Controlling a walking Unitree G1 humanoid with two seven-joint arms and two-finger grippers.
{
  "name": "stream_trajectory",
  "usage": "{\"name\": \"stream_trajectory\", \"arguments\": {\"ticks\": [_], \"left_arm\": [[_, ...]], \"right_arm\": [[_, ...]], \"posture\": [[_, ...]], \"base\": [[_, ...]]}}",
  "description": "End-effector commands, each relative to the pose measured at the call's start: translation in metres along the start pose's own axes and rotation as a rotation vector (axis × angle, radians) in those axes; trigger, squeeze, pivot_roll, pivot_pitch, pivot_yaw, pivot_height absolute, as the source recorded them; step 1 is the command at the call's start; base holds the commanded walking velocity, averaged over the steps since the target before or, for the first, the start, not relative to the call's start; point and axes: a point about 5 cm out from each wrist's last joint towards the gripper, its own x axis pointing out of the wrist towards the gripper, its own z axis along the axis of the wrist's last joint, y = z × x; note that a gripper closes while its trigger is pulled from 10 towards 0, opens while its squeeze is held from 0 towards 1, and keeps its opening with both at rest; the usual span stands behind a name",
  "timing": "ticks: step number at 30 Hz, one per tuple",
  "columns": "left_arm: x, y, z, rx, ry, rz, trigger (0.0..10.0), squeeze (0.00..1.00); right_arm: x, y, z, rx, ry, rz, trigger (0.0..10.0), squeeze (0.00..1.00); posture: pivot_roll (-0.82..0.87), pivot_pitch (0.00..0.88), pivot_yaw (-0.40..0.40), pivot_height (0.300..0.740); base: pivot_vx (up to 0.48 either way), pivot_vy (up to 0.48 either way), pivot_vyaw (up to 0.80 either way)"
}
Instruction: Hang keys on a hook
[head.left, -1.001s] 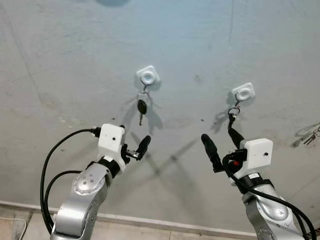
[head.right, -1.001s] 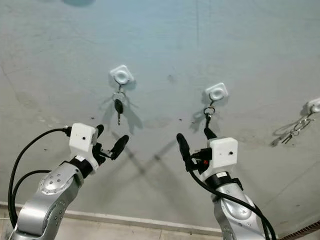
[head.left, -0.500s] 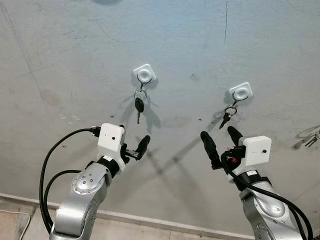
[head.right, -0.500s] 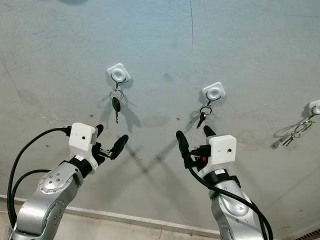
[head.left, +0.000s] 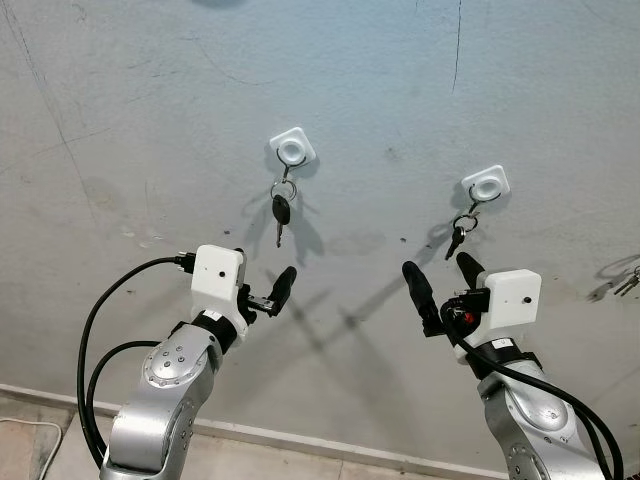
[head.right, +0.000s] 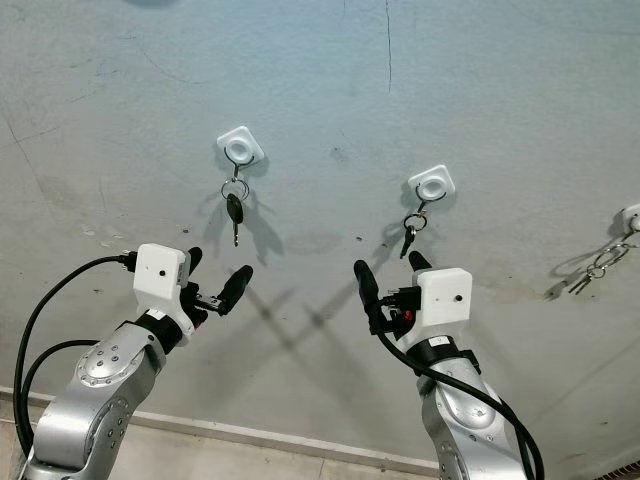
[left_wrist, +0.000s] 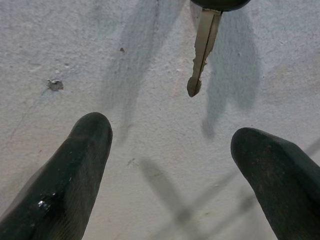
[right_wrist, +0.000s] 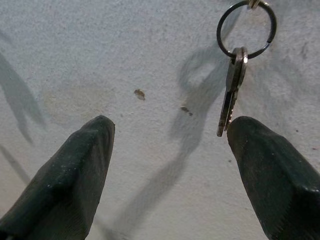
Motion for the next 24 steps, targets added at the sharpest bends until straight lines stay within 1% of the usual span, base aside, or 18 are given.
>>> {"name": "stream_trajectory", "arguments": {"ticks": [1,3,6,24], "left_arm": [[0.0010,-0.0023,0.0041,0.015,-0.016,-0.014,10.0,0.00],[0.0013,-0.0029,0.0029,0.015,-0.006,-0.012,10.0,0.00],[0.0013,-0.0042,0.0036,0.014,-0.013,-0.016,10.0,0.00],[0.0021,-0.0055,0.0041,0.021,-0.009,-0.031,10.0,0.00]], "right_arm": [[0.0013,-0.0044,0.0019,-0.007,-0.001,-0.019,10.0,0.00],[0.0014,-0.0044,0.0018,-0.006,-0.001,-0.019,10.0,0.00],[0.0015,-0.0045,0.0013,-0.005,0.002,-0.021,10.0,0.00],[0.0017,-0.0071,-0.0024,-0.007,0.012,-0.036,10.0,0.00]], "posture": [[0.13,0.000,-0.089,0.740],[0.13,0.000,-0.089,0.740],[0.13,0.000,-0.088,0.740],[0.13,0.000,-0.084,0.740]], "base": [[0.000,0.000,0.00],[0.000,0.000,0.00],[-0.269,0.000,0.00],[-0.311,-0.356,0.00]]}}
